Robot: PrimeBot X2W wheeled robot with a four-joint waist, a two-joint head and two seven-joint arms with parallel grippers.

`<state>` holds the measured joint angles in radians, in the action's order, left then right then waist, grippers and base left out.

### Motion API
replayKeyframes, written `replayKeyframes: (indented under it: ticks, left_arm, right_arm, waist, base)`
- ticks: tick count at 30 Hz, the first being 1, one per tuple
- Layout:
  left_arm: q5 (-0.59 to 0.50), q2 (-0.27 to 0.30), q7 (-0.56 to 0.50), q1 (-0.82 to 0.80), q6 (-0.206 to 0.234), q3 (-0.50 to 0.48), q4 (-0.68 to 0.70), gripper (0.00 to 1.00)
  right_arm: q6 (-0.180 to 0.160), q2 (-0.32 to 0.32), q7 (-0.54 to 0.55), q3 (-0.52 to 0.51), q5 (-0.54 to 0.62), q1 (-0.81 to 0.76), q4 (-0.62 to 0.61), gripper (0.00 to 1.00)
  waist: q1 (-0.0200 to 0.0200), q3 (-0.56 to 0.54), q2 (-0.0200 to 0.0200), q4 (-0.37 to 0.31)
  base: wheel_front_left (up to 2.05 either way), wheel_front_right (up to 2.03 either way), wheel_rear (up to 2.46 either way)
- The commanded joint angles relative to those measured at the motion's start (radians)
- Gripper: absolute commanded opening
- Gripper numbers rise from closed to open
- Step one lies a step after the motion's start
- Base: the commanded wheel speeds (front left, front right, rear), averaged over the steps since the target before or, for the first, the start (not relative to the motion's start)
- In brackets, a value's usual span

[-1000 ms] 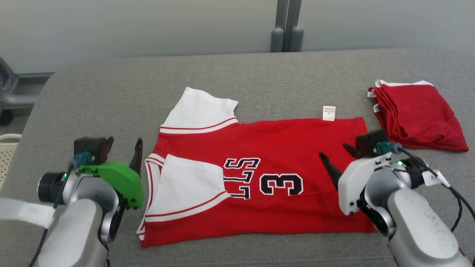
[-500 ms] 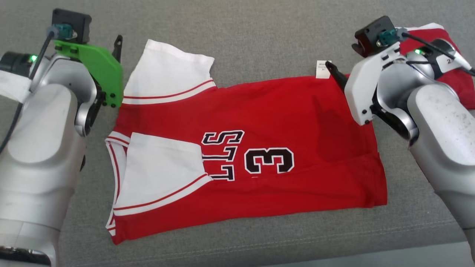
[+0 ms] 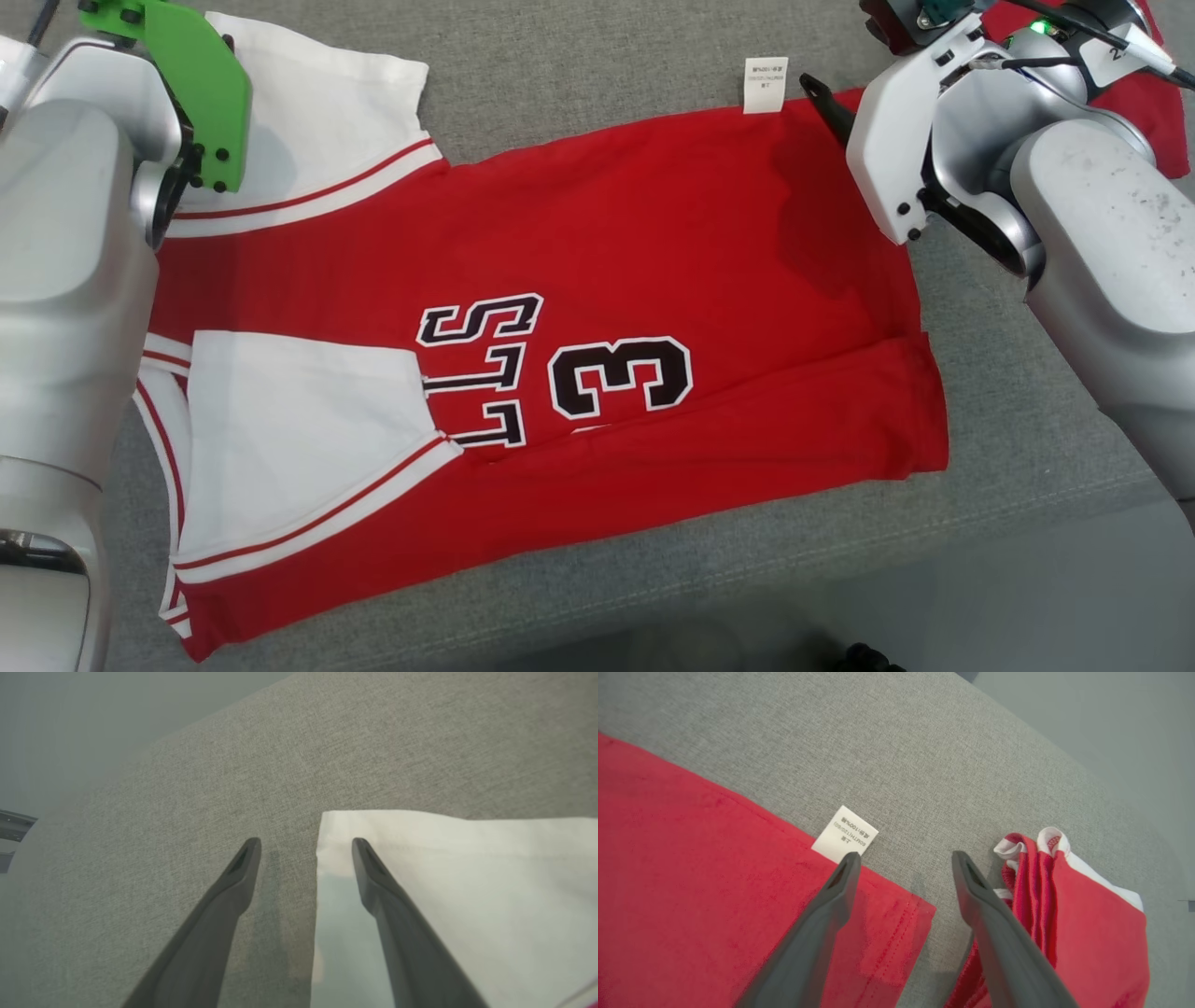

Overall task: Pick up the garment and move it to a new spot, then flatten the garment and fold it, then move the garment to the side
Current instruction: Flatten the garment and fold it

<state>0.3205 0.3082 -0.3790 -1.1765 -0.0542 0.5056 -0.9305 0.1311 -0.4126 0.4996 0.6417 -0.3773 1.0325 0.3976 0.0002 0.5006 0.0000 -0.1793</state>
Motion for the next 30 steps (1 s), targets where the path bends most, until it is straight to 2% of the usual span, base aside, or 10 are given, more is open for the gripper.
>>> replayKeyframes:
  ticks: [1, 11, 13, 15, 16, 25, 30]
  left_arm:
    - [-0.009, 0.012, -0.005, -0.025, -0.003, 0.004, -0.013, 1.00]
    - [-0.005, 0.006, -0.028, -0.061, 0.021, 0.016, -0.077, 1.00]
    - [-0.002, 0.002, -0.042, -0.063, 0.023, 0.018, -0.093, 0.50]
    - [0.005, -0.005, -0.060, -0.065, 0.025, 0.018, -0.107, 0.19]
    - [0.007, -0.009, -0.067, -0.066, 0.023, 0.021, -0.112, 0.00]
    - [0.031, -0.061, -0.063, -0.031, 0.011, 0.031, -0.135, 0.00]
    - [0.040, -0.095, -0.045, -0.012, 0.001, 0.040, -0.152, 0.00]
  right_arm:
    - [-0.001, 0.000, -0.009, 0.009, -0.011, 0.013, 0.007, 1.00]
    - [-0.001, -0.013, -0.037, 0.048, -0.028, 0.026, 0.038, 1.00]
    - [-0.001, -0.019, -0.035, 0.056, -0.033, 0.030, 0.040, 1.00]
    - [-0.001, -0.026, -0.030, 0.063, -0.034, 0.037, 0.042, 1.00]
    - [-0.001, -0.029, -0.027, 0.068, -0.035, 0.041, 0.042, 1.00]
    - [-0.001, -0.058, -0.037, 0.116, -0.054, 0.047, 0.047, 1.00]
    - [-0.001, -0.086, -0.007, 0.187, -0.047, 0.071, 0.051, 1.00]
  waist:
    - [-0.0002, 0.036, 0.0000, -0.035]
    - [-0.0002, 0.038, 0.0000, -0.046]
    - [-0.0002, 0.038, 0.0000, -0.045]
    - [-0.0002, 0.038, 0.0000, -0.042]
    - [-0.0002, 0.037, 0.0000, -0.040]
    - [-0.0002, 0.018, 0.0000, -0.007]
    - [-0.0002, 0.004, 0.0000, 0.012]
  base:
    - [0.00, 0.00, 0.00]
    - [0.00, 0.00, 0.00]
    - [0.00, 0.00, 0.00]
    - [0.00, 0.00, 0.00]
    - [0.00, 0.00, 0.00]
    - [0.00, 0.00, 0.00]
    - [0.00, 0.00, 0.00]
